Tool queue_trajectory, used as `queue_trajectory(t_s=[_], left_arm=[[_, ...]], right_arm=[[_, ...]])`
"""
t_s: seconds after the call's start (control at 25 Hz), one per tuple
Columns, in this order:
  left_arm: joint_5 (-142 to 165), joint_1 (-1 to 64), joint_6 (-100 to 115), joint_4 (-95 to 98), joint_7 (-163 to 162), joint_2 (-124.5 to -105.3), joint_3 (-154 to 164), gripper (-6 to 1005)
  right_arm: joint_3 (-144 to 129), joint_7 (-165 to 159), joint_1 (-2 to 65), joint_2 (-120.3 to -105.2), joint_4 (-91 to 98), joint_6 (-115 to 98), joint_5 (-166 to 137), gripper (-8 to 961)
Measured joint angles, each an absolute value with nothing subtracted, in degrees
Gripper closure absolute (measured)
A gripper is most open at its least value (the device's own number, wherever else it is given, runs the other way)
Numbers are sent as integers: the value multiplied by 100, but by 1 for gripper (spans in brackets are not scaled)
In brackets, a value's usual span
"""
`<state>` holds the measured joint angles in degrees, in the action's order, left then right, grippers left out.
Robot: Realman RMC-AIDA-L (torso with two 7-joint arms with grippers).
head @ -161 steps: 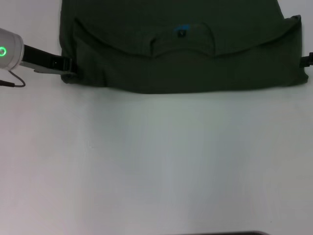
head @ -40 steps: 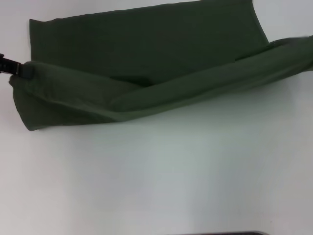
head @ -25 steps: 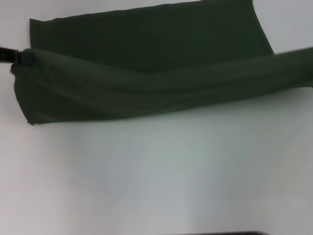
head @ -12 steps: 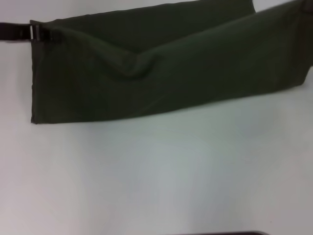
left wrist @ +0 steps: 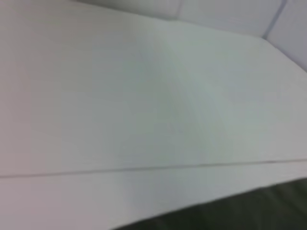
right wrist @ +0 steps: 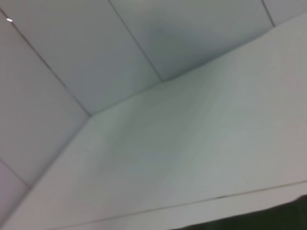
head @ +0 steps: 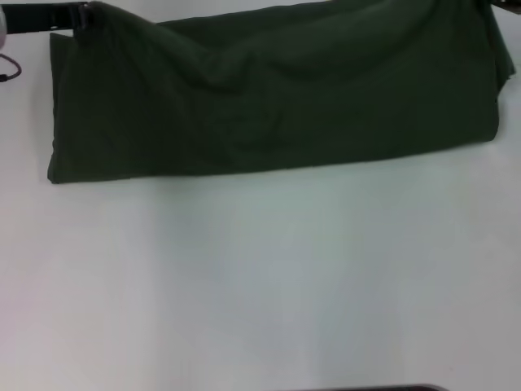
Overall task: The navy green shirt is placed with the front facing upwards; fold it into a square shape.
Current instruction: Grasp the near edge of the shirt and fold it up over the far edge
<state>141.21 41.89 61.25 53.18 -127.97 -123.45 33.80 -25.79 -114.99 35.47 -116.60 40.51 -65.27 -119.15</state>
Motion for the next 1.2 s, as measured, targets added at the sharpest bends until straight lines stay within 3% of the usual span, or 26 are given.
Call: queue_trajectory(t_s=[1.2], left_arm=[[14195, 4342, 4262, 4439, -13199, -12366, 4209, 960]], right_arm=[[-3089, -10601, 4342, -11934, 3117, -3731, -11829, 913]])
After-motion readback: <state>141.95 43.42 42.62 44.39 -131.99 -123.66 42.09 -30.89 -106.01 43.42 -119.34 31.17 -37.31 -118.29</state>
